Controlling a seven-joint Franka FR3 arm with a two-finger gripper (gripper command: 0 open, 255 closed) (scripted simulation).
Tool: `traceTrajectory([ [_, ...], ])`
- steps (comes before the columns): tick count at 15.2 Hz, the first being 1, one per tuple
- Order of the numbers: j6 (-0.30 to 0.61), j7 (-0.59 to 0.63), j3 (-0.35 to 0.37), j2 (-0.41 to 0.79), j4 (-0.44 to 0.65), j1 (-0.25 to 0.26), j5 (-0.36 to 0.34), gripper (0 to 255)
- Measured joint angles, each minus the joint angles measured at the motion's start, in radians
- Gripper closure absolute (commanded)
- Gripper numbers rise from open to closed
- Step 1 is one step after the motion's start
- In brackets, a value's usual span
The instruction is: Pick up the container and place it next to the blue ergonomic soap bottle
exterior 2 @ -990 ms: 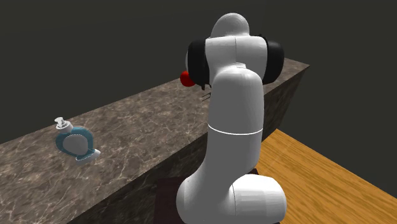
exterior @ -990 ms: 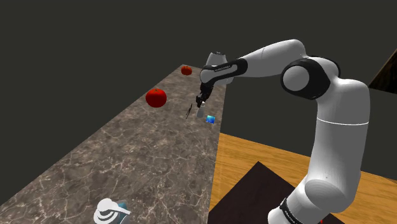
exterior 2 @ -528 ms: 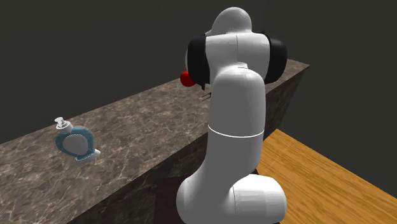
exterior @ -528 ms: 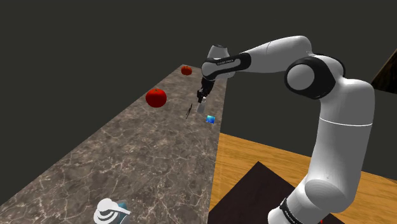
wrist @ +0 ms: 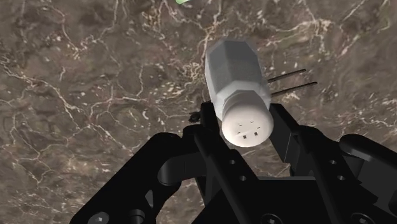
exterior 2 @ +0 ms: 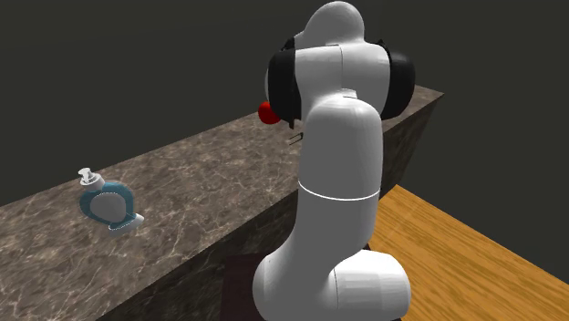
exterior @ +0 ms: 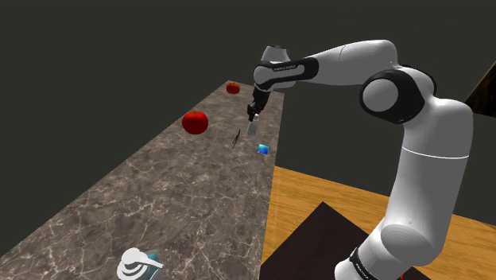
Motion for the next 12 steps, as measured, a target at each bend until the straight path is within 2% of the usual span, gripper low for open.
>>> traceTrajectory([
  [12,-0.151,-0.003,-0.002,-0.032,0.119,-0.002,-0.002,255],
])
